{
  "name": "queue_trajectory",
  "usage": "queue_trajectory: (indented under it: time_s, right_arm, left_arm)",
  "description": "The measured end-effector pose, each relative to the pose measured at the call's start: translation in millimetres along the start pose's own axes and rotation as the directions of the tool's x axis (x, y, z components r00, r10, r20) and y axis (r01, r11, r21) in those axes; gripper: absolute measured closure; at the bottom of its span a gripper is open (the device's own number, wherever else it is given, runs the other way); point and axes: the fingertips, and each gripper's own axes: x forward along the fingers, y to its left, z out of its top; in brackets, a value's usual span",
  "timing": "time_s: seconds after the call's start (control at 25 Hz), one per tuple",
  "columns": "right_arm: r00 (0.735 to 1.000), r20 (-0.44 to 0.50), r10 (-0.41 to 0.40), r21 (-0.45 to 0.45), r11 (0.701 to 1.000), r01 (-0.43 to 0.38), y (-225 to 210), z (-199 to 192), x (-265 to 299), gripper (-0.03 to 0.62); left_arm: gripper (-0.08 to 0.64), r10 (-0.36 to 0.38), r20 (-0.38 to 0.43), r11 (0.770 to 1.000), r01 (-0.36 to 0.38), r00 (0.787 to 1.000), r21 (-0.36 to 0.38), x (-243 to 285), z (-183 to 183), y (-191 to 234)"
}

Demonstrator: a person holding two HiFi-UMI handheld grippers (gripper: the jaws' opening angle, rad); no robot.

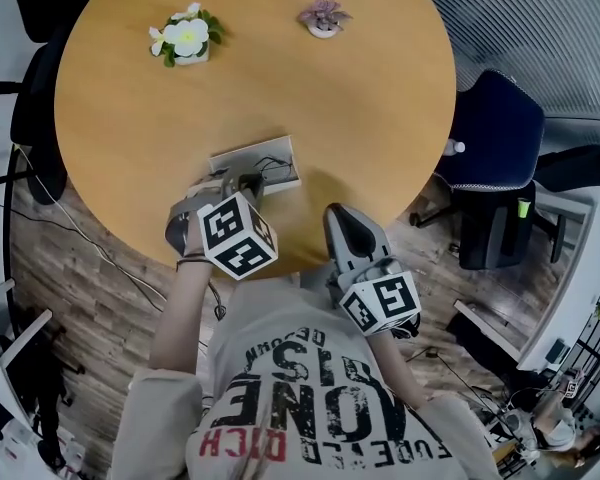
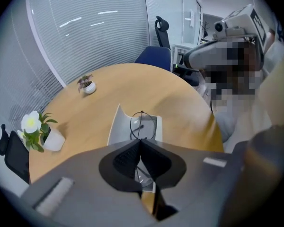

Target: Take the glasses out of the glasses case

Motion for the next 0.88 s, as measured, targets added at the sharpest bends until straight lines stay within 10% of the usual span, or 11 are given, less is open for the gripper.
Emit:
queue_trajectory:
  time_s: [0.88]
  right_arm:
    - [0.988,0.103,0.111,-0.1,0.99,-0.101,38,37,-8,0.566]
  left_arm:
    - [0.543,0.244,0.24,0.964,-0.208,0.94,-0.166,-107,35,4]
